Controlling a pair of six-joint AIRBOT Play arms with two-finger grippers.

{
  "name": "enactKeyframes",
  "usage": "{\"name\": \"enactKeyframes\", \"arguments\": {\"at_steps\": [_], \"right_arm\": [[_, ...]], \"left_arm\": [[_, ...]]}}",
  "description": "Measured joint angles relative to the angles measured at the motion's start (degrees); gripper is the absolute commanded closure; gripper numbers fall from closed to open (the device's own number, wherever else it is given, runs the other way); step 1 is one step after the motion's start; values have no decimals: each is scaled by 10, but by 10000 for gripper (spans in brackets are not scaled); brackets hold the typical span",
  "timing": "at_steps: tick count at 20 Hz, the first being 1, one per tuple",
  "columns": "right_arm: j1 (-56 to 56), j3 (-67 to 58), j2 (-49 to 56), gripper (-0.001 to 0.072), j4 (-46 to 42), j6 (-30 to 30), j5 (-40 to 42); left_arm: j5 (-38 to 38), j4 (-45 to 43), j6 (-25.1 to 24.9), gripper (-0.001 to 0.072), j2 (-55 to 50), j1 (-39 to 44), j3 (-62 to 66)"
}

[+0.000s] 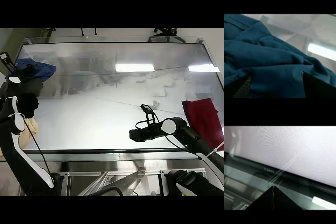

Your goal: Fold the shirts.

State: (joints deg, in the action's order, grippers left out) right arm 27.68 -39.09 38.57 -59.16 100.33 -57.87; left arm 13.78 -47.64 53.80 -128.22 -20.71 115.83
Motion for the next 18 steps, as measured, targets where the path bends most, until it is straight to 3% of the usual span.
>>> {"name": "enactKeyframes", "arguments": {"at_steps": [1, 2, 3, 4, 5, 12, 18], "right_arm": [[0, 0, 0, 693, 0, 0, 0], [0, 0, 0, 693, 0, 0, 0], [0, 0, 0, 693, 0, 0, 0], [0, 0, 0, 693, 0, 0, 0], [0, 0, 0, 693, 0, 0, 0], [0, 0, 0, 693, 0, 0, 0], [0, 0, 0, 693, 0, 0, 0]], "left_arm": [[-10, -2, -10, 134, -17, 1, 12], [-19, -2, -19, 181, -31, 1, 21], [-33, -5, -26, 308, -41, 2, 27], [-44, -5, -32, 556, -47, 1, 33], [-49, -6, -36, 693, -51, 0, 36], [50, -9, -50, 700, -42, -8, 43], [134, -9, -59, 699, 90, 23, 44]]}}
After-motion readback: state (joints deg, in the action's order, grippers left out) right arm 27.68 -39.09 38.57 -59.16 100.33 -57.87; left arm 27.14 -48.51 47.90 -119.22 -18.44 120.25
